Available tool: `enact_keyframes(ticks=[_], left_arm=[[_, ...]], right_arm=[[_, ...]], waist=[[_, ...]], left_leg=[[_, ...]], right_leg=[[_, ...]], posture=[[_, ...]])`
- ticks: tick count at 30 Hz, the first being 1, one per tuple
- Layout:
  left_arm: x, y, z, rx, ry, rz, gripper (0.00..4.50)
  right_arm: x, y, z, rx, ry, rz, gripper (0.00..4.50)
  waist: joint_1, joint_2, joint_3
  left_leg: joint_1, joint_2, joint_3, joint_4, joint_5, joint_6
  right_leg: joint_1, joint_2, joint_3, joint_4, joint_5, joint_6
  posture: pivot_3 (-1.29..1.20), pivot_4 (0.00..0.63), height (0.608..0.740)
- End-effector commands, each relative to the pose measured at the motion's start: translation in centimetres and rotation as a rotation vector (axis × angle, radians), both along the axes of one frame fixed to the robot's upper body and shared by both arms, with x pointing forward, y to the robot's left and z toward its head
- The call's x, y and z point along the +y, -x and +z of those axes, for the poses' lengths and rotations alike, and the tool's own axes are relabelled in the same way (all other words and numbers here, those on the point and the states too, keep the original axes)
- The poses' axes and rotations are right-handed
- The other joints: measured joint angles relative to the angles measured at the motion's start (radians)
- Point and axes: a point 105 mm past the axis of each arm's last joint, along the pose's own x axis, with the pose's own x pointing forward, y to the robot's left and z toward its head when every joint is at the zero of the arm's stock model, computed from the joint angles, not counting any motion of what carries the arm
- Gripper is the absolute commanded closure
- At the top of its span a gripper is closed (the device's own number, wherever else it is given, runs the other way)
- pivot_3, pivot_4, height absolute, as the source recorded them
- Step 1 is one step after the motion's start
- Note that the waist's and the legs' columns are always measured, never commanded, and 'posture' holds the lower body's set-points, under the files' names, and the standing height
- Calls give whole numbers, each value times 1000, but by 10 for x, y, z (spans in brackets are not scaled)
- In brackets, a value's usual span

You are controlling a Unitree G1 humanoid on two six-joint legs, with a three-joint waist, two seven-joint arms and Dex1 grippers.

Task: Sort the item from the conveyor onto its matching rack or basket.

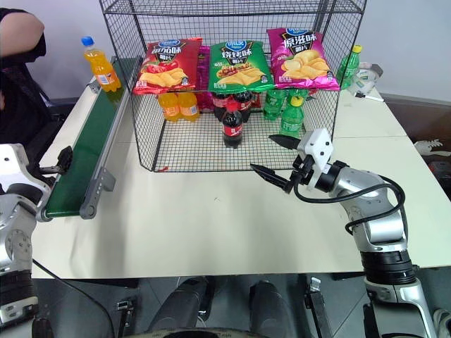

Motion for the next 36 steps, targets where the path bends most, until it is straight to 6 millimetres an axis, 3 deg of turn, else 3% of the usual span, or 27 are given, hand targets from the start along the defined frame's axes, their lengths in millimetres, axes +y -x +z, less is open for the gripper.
enact_keyframes(ticks=[1,12,24,36], left_arm=[[-2,-1,8,-39,-33,1,69],[-8,-6,1,-48,-69,-4,69],[-7,-8,-2,-50,-69,-4,69],[-6,-4,-2,-63,-39,-3,69]], right_arm=[[5,3,14,-63,-7,22,0],[14,10,12,-52,-15,48,0],[50,33,14,-27,-53,171,0],[50,36,8,-4,-59,177,0]], waist=[[0,0,0],[0,0,0],[-1,0,0],[-1,0,0]], left_leg=[[0,0,0,0,0,0],[0,0,0,0,0,0],[0,0,0,0,0,0],[0,0,0,0,0,0]], right_leg=[[0,0,0,0,0,0],[0,0,0,0,0,0],[-1,0,0,0,0,0],[-1,0,0,0,0,0]], posture=[[0,150,740],[0,150,740],[0,150,740],[0,150,740]])
